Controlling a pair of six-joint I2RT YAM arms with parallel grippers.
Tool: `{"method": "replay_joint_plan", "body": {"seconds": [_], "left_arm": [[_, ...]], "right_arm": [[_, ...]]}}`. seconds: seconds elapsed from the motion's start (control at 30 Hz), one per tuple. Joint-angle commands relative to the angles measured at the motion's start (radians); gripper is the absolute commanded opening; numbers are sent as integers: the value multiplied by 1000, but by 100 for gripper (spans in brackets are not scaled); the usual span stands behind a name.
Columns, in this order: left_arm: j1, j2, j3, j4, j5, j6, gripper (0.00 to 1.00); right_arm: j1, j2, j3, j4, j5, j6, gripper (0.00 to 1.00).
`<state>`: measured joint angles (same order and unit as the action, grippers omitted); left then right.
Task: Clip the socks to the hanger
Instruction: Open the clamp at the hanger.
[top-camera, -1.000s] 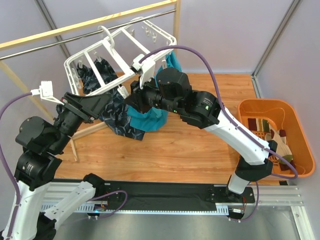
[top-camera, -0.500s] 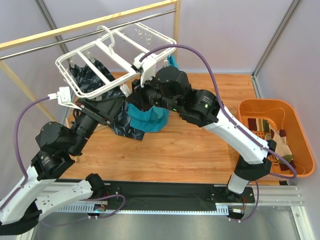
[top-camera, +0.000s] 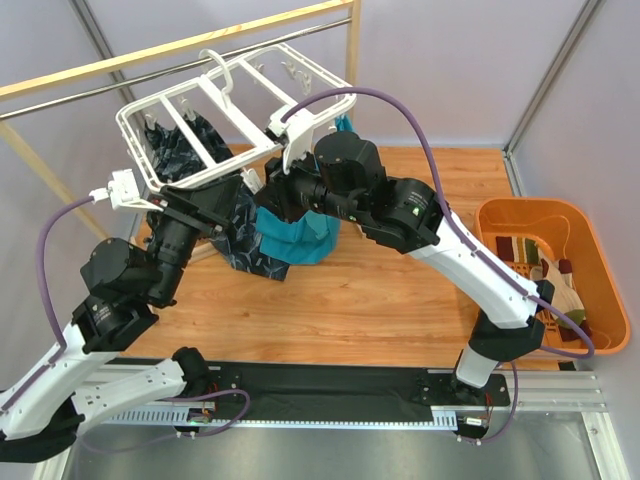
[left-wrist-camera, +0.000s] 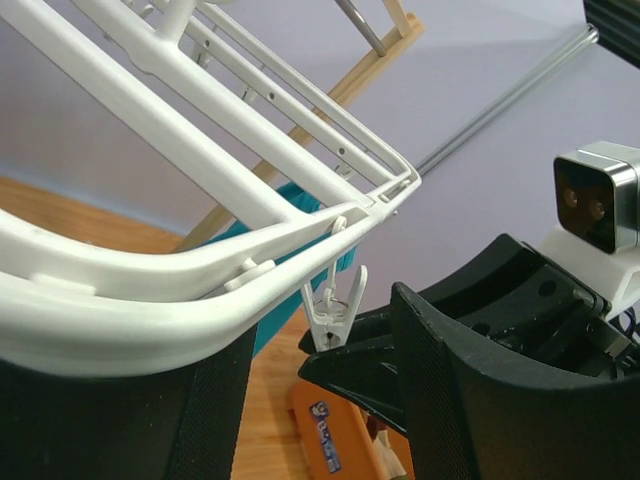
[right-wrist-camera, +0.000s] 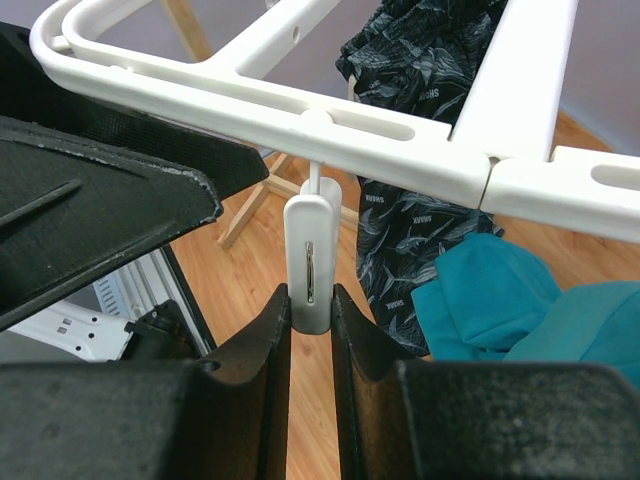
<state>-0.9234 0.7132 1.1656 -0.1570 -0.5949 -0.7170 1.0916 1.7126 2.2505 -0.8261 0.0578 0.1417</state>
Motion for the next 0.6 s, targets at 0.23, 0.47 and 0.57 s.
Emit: {"method": "replay_joint_plan", "body": {"seconds": [0.23,0.47,0.57], "left_arm": [[-5,74,83,-28,16,-61,60],[-3,84,120,-65,40,-58,60],[-3,106,155,-94,66,-44,60]], "right_arm": [[-1,-25,55,-34,-33,-17,0],[-1,-25,61,-48,-42,-30,0],[-1,-13,75,-65,-82,-40,0]]}}
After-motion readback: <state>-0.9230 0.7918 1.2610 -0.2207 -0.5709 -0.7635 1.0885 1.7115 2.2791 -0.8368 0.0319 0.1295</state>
